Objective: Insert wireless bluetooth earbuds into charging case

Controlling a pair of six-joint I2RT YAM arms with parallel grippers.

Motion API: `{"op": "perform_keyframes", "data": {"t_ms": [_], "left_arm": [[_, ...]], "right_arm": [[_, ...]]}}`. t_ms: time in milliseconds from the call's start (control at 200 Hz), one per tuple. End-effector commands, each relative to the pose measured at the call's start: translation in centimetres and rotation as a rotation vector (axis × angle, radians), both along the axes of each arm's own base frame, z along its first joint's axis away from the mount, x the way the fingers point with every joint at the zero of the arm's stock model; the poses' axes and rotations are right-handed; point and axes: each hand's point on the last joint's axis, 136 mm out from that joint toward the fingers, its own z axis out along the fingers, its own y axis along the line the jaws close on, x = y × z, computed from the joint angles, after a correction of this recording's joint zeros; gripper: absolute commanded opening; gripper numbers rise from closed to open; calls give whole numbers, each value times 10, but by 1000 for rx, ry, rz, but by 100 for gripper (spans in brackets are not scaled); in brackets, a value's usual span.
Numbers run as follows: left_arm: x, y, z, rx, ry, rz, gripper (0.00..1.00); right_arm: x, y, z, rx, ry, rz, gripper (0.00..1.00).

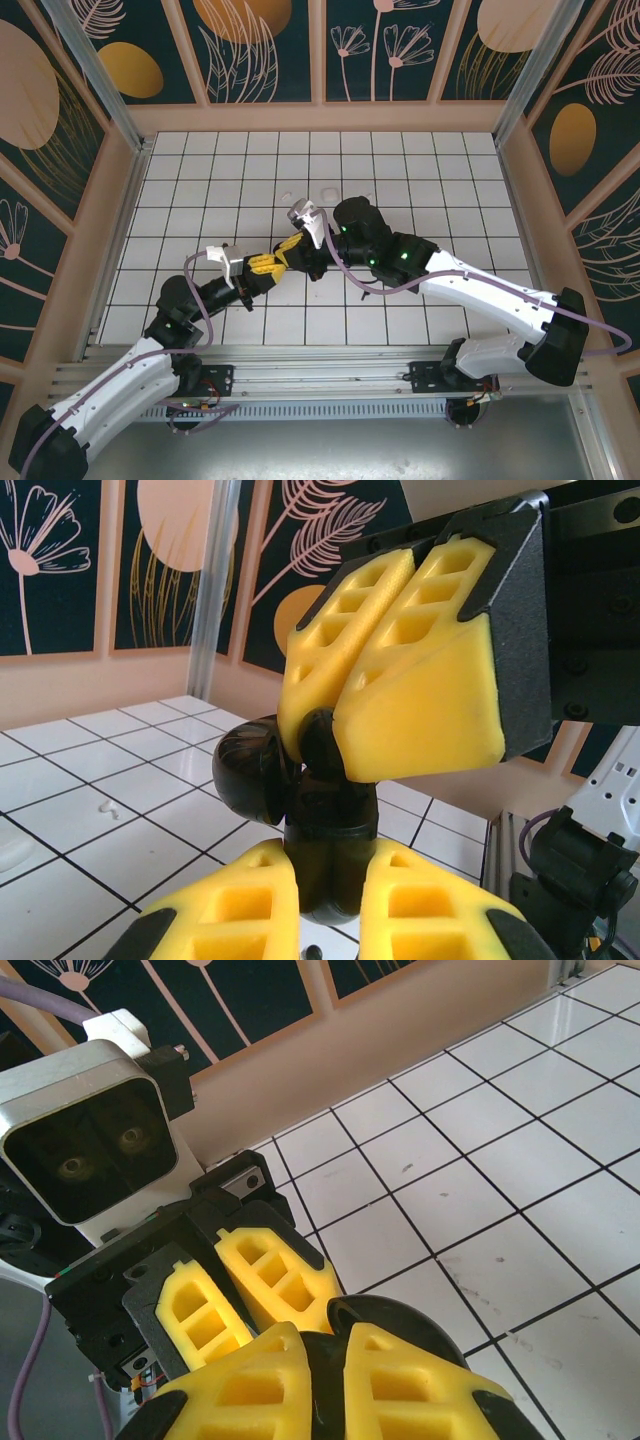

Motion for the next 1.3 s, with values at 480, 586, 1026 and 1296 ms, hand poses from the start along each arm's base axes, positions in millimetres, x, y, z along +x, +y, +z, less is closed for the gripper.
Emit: {"op": "perform_keyframes", "data": {"t_ms": [480, 586, 1026, 1296], "left_arm": [[-2, 5, 25, -68, -66, 23, 0], [-1, 6, 27, -73, -70, 27, 0], [2, 5, 16, -52, -39, 34, 0], [9, 7, -1, -8, 32, 72, 0]], "right_arm": [[-3, 7, -28, -105, -20, 5, 11], [-3, 7, -32, -124, -17, 2, 13], [11, -7, 24, 34, -18, -140, 49], [20, -21, 38, 58, 50, -248, 51]]}}
